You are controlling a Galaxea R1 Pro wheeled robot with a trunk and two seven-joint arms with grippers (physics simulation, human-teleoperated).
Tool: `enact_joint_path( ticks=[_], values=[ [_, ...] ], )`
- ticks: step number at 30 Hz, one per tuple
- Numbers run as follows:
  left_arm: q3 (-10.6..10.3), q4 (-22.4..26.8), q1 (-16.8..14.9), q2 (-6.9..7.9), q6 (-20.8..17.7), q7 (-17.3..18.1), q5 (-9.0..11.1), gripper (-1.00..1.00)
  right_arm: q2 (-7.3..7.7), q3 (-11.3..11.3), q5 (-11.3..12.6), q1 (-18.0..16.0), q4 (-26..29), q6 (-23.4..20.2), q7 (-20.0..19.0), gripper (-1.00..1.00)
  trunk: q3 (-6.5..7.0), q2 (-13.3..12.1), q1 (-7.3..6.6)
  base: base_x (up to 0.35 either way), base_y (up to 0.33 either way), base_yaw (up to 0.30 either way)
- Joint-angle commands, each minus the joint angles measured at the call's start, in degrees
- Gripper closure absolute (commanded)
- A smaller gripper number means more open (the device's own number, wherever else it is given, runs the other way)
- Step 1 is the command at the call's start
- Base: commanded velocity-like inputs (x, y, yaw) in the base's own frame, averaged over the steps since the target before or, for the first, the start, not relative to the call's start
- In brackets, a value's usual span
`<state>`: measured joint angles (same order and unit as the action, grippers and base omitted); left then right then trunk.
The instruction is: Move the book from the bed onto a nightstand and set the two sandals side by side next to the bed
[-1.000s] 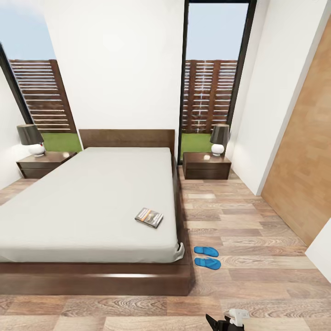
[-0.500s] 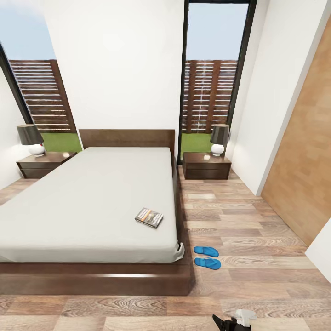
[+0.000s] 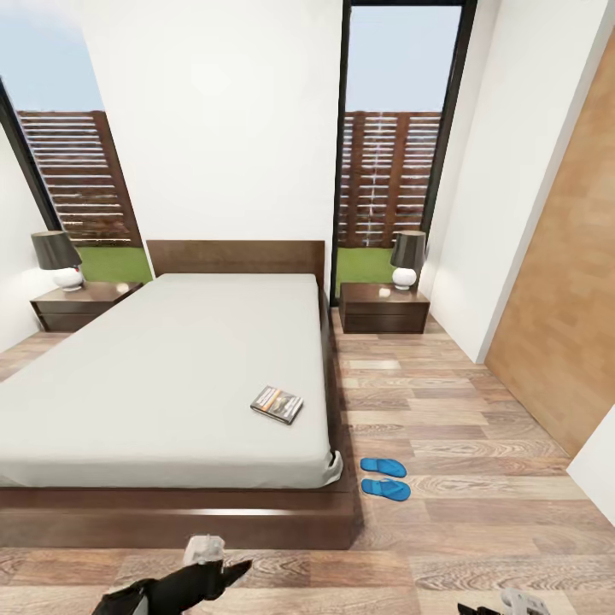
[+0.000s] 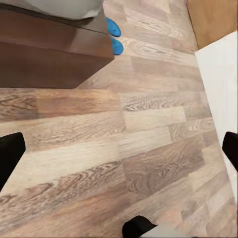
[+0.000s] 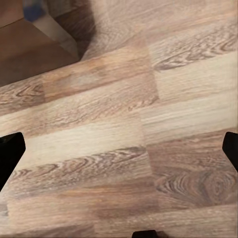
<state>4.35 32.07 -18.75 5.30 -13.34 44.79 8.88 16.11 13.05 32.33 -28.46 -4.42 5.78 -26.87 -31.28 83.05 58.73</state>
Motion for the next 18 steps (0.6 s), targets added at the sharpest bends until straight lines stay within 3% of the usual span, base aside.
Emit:
enact_joint_path(
  ticks=[1, 2, 4, 7, 10, 11, 12, 16, 18],
  values=[
    [0.04, 12.88, 0.04, -0.1, -11.22, 0.93, 0.57, -1.0, -0.02, 0.54, 0.45, -0.1, -0.27, 0.64, -0.32, -1.0, -0.07, 0.03, 0.0, 0.0, 0.0, 0.0],
    [0.04, 18.67, 0.01, -0.21, -15.46, 1.15, 1.01, -1.0, -0.03, 0.55, 0.43, -0.1, -0.26, 0.7, -0.31, -1.0, -0.07, 0.03, 0.0, 0.0, 0.0, 0.0],
    [0.06, 32.4, -0.19, -1.15, -26.52, 1.35, 4.6, -1.0, -0.03, 0.56, 0.42, -0.1, -0.26, 0.77, -0.3, -1.0, -0.07, 0.03, 0.0, 0.0, 0.0, 0.0],
    [0.13, 44.2, -1.06, -1.86, -37.85, 1.14, 10.51, -1.0, -0.03, 0.57, 0.41, -0.1, -0.26, 0.8, -0.29, -1.0, -0.07, 0.03, 0.0, 0.0, 0.0, 0.0],
    [0.23, 46.35, -2.86, -1.97, -40.11, 0.65, 12.0, -1.0, -0.03, 0.57, 0.42, -0.1, -0.26, 0.8, -0.29, -1.0, -0.07, 0.03, 0.0, 0.0, 0.0, 0.0],
    [0.54, 46.03, -4.4, -2.05, -40.86, -1.11, 12.51, -1.0, -0.03, 0.57, 0.42, -0.1, -0.26, 0.81, -0.29, -1.0, -0.07, 0.03, 0.0, 0.0, 0.0, 0.0],
    [1.29, 38.11, -6.45, -3.6, -39.33, -11.21, 13.09, -1.0, -0.03, 0.57, 0.43, -0.1, -0.25, 0.81, -0.29, -1.0, -0.07, 0.03, 0.0, 0.0, 0.0, 0.0],
    [1.42, 33.39, -10.2, -5.24, -36.89, -18.98, 13.21, -1.0, -0.03, 0.57, 0.44, -0.1, -0.27, 0.83, -0.29, -1.0, -0.07, 0.03, 0.0, 0.0, 0.0, 0.0],
    [1.44, 32.63, -11.41, -5.39, -36.96, -20.4, 13.28, -1.0, -0.03, 0.57, 0.42, -0.1, -0.27, 0.83, -0.29, -1.0, -0.07, 0.03, 0.0, 0.0, 0.0, 0.0]
  ],
)
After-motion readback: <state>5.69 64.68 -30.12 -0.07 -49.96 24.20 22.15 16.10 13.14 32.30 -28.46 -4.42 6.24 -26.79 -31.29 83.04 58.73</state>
